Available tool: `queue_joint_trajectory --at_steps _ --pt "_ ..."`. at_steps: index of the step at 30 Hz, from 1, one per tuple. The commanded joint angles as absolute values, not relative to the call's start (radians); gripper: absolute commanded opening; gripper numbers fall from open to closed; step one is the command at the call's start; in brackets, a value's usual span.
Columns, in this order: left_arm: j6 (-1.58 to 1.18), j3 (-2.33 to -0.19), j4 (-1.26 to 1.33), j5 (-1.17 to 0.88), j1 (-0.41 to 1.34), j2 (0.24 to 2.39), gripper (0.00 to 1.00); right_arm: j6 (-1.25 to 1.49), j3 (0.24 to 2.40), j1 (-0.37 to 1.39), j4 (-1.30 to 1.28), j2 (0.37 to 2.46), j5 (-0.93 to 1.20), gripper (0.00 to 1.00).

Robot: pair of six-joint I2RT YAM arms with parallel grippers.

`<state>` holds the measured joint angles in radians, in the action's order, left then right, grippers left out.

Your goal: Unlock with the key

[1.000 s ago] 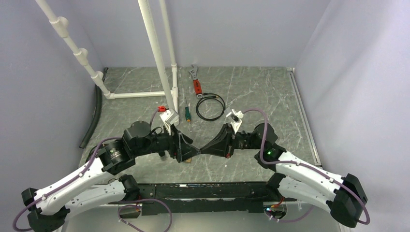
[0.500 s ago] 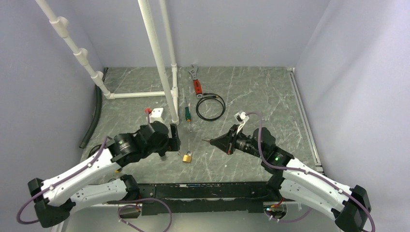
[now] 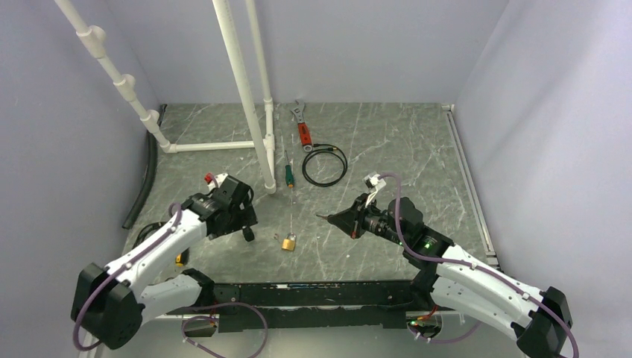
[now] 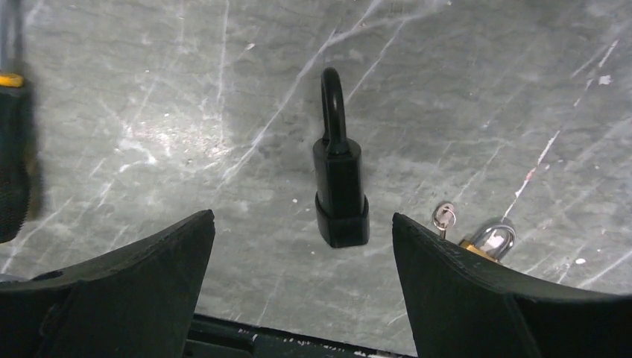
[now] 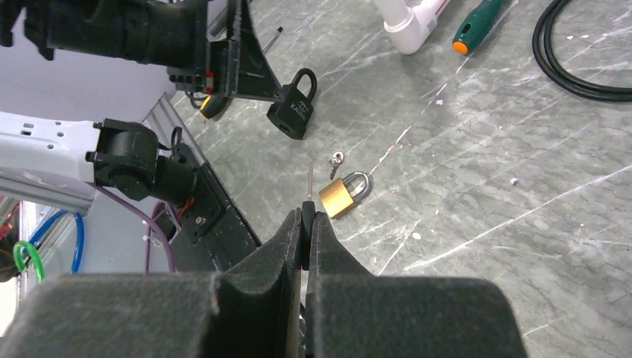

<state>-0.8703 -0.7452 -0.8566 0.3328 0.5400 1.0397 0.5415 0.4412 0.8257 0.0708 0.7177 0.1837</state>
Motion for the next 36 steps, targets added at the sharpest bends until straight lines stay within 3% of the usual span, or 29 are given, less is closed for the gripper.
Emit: queue_joint_trajectory --at_steps 1,8,12,21,22,24,25,29,36 --pt "-0.851 -0.73 -0.736 0.256 0.519 1.116 0.92 0.531 0.445 0.828 0.086 0.704 0.168 0.0" --pt "-0.841 -0.708 -0.649 0.231 0.517 1.198 0.83 0.53 0.445 0.83 0.091 0.719 0.172 0.0" --pt "-0.846 -0.703 -0.641 0.254 0.516 1.234 0.71 0.531 0.446 0.83 0.092 0.722 0.176 0.0" --pt "-0.844 -0.667 -0.569 0.273 0.512 1.285 0.56 0.525 0.442 0.83 0.095 0.734 0.187 0.0" --pt "-0.835 -0.661 -0.551 0.265 0.512 1.292 0.47 0.524 0.442 0.83 0.097 0.737 0.19 0.0" --pt "-0.814 -0.66 -0.528 0.233 0.511 1.31 0.12 0.521 0.438 0.83 0.108 0.747 0.203 0.0" --pt "-0.81 -0.666 -0.53 0.226 0.512 1.318 0.01 0.517 0.436 0.831 0.113 0.752 0.213 0.0" --pt "-0.818 -0.69 -0.57 0.195 0.512 1.303 0.0 0.474 0.454 0.869 0.126 0.778 0.25 0.0" --pt "-0.877 -0.811 -0.766 0.16 0.512 1.223 0.0 0.367 0.514 1.046 0.119 0.846 0.027 0.0"
